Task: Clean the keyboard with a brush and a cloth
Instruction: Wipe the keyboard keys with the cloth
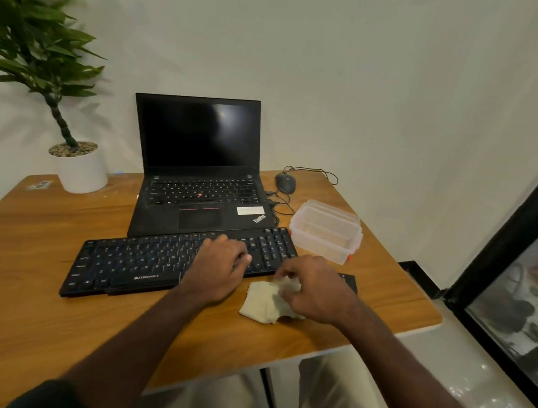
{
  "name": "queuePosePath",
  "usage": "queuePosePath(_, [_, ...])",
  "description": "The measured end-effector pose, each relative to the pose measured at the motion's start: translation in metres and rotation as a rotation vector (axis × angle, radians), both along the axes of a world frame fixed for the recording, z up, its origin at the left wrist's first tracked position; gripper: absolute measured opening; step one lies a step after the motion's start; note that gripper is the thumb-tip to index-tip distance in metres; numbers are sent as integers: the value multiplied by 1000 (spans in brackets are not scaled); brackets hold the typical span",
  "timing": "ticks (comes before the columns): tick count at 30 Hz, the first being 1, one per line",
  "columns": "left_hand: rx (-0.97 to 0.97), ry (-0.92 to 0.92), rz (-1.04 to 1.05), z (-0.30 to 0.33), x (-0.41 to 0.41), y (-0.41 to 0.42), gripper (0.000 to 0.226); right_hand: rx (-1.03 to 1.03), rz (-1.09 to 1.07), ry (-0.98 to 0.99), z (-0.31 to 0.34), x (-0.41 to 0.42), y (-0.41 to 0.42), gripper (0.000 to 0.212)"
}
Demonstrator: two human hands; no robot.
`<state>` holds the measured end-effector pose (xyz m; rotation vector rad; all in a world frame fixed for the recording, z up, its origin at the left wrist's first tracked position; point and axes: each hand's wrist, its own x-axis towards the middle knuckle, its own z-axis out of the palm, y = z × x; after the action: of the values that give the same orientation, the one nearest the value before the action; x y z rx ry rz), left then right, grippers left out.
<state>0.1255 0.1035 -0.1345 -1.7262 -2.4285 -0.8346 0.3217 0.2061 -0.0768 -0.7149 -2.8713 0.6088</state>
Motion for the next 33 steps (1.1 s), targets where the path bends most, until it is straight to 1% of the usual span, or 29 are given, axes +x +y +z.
queuePosePath(2, [-22,5,-16,-1,4,4,19,32,75,-143,-3,2,-7,44])
queuePosePath(4, [-28,-6,-18,0,7,6,19,110,142,-262,-9,1,-11,53])
queuePosePath(5, [-24,-11,-20,1,7,6,19,130,172,-294,-11,0,-12,57])
queuePosePath(8, [-13,-18,-31,4,7,7,19,105,232,-339,-11,0,-7,63])
queuePosePath(10, [7,-39,-29,5,4,7,20,153,239,-331,-13,0,-4,58])
queuePosePath(11, [22,-50,-26,5,2,8,21,199,241,-300,-16,-1,-5,52])
queuePosePath(13, [44,-78,-22,5,-1,11,22,258,248,-185,-23,-2,-6,36])
queuePosePath(14, [51,-100,-24,5,-2,12,22,231,237,-108,-25,-3,-5,31])
queuePosePath(15, [62,-129,-29,5,-3,14,22,159,205,-11,-26,-4,-3,28])
queuePosePath(17, [90,-197,-41,10,-5,21,23,-71,66,204,-20,-6,9,27])
queuePosePath(19, [98,-276,-52,19,-7,29,23,-417,-119,387,-5,-8,24,25])
queuePosePath(21, [112,-375,-67,31,-7,41,25,-833,-299,493,12,-9,40,20])
queuePosePath(22, [117,-425,-74,38,-8,47,26,-1006,-371,530,20,-9,48,19])
queuePosePath(24, [102,-462,-93,50,-9,64,27,-1240,-466,609,31,-5,72,23])
queuePosePath(25, [81,-452,-104,54,-10,73,27,-1296,-489,639,33,-4,85,24])
queuePosePath(26, [57,-437,-117,56,-11,82,27,-1308,-494,646,35,-2,98,25])
queuePosePath(28, [15,-394,-146,59,-12,99,27,-1202,-471,585,36,-1,123,30])
queuePosePath(31, [-51,-287,-192,54,-13,119,24,-874,-465,410,42,-5,146,41])
queuePosePath(33, [-72,-242,-206,50,-13,126,20,-731,-453,309,48,-13,155,45])
